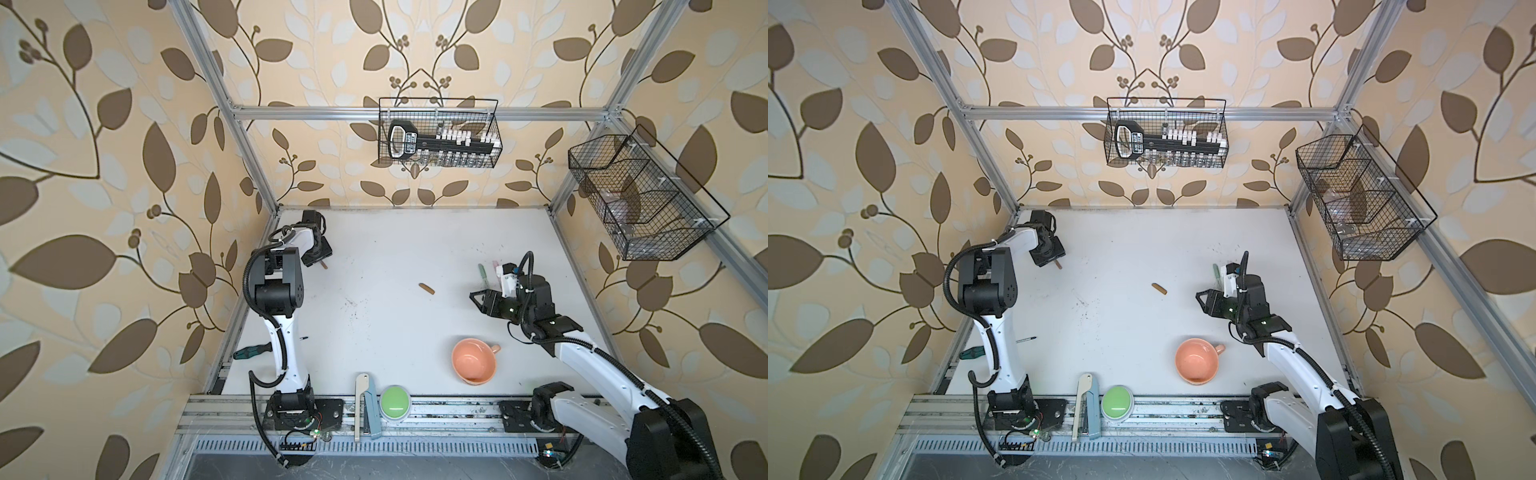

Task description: Insert the pens into the pen caps

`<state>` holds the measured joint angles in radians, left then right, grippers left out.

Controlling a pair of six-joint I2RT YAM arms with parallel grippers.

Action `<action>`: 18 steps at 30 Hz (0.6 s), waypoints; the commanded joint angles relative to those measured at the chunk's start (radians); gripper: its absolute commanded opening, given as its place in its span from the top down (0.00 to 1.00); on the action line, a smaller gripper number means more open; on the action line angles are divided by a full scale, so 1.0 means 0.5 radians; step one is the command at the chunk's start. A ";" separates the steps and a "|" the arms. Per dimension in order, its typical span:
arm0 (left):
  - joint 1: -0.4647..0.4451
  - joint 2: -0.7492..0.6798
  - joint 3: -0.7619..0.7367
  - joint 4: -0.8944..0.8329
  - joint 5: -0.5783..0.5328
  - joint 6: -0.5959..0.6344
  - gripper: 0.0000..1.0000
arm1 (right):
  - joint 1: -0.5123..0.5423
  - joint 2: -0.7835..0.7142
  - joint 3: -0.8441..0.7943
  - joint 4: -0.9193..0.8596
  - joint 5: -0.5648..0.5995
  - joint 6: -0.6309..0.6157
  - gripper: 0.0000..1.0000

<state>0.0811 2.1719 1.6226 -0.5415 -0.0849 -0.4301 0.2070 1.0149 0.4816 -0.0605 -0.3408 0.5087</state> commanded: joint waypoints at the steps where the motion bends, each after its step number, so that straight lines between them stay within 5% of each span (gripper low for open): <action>1: 0.013 0.094 0.070 -0.154 0.031 -0.004 0.62 | -0.006 -0.008 -0.027 0.035 -0.032 0.014 0.44; 11: 0.011 0.135 0.115 -0.252 0.122 0.130 0.85 | -0.009 0.038 -0.030 0.085 -0.054 0.030 0.45; 18: -0.083 -0.017 -0.084 -0.160 0.396 0.284 0.88 | -0.009 0.057 -0.002 0.088 -0.058 0.027 0.45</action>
<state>0.0807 2.1818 1.6367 -0.5541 0.0067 -0.3435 0.2070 1.0351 0.4816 -0.0322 -0.3550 0.5159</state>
